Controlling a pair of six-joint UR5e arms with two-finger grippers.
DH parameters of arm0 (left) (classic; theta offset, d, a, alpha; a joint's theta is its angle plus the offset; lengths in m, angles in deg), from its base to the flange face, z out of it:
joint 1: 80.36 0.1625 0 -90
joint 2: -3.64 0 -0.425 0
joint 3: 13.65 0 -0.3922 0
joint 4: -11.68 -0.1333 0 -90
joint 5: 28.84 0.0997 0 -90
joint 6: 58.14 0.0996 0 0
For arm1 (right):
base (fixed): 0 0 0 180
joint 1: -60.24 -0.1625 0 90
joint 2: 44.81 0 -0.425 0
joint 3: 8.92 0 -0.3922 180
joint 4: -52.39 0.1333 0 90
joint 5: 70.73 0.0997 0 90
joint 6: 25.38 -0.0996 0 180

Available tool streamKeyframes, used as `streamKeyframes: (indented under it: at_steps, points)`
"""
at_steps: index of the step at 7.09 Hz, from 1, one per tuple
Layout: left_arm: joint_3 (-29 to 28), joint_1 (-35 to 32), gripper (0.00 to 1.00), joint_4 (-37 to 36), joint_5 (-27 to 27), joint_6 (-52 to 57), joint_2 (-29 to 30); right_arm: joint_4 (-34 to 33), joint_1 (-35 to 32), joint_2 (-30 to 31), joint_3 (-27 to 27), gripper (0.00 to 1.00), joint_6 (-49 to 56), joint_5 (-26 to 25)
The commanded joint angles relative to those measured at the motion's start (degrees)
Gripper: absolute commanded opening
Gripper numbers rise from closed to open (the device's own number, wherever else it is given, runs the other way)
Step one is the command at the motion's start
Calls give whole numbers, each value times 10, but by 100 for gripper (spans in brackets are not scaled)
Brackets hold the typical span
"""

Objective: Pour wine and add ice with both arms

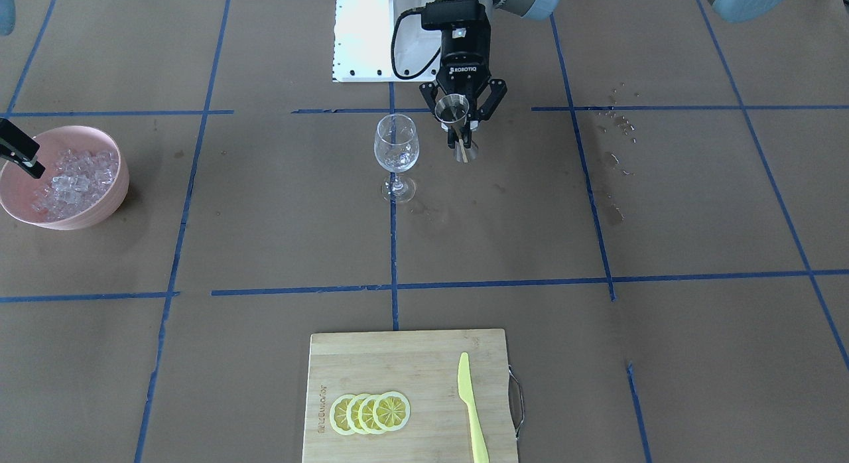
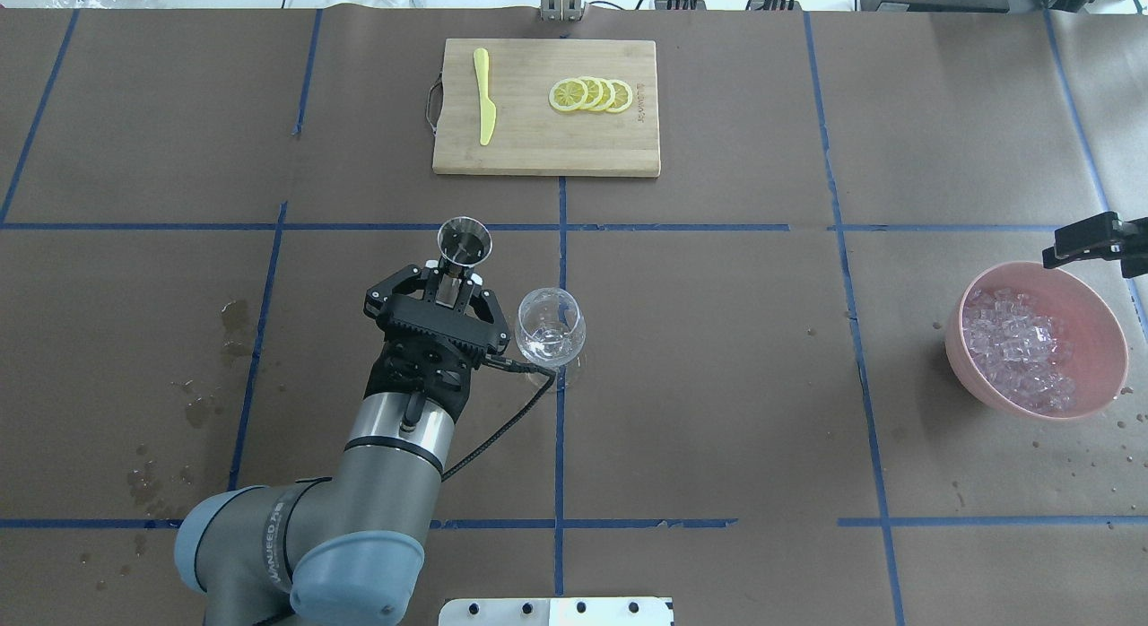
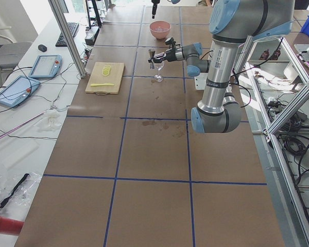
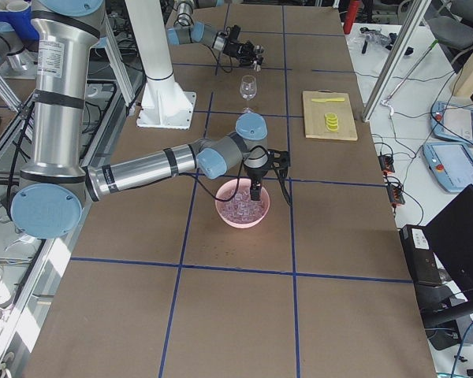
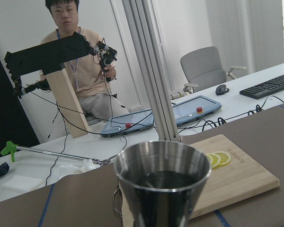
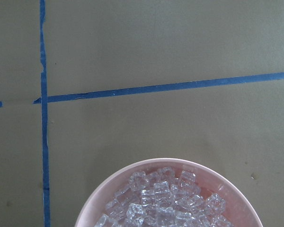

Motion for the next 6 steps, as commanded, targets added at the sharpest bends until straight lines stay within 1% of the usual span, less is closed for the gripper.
streamKeyframes:
  at_steps: [1, 2, 3, 5, 6]
  points:
    - [-17, 22, 0, 0, 6, 55, 3, 0, 0, 0, 3, 100, 0, 0]
    - [-22, 22, 0, 0, 11, 70, 3, 0, 0, -1, 4, 100, 0, 1]
    - [-21, 22, 0, 0, 33, 120, 5, 0, 0, -1, 6, 100, 1, 1]
    - [-21, 22, 0, 0, 42, 221, 8, 0, 0, -3, 11, 100, 4, 1]
    - [-23, 23, 0, 0, 60, 275, 9, 0, 0, -3, 11, 100, 5, 1]
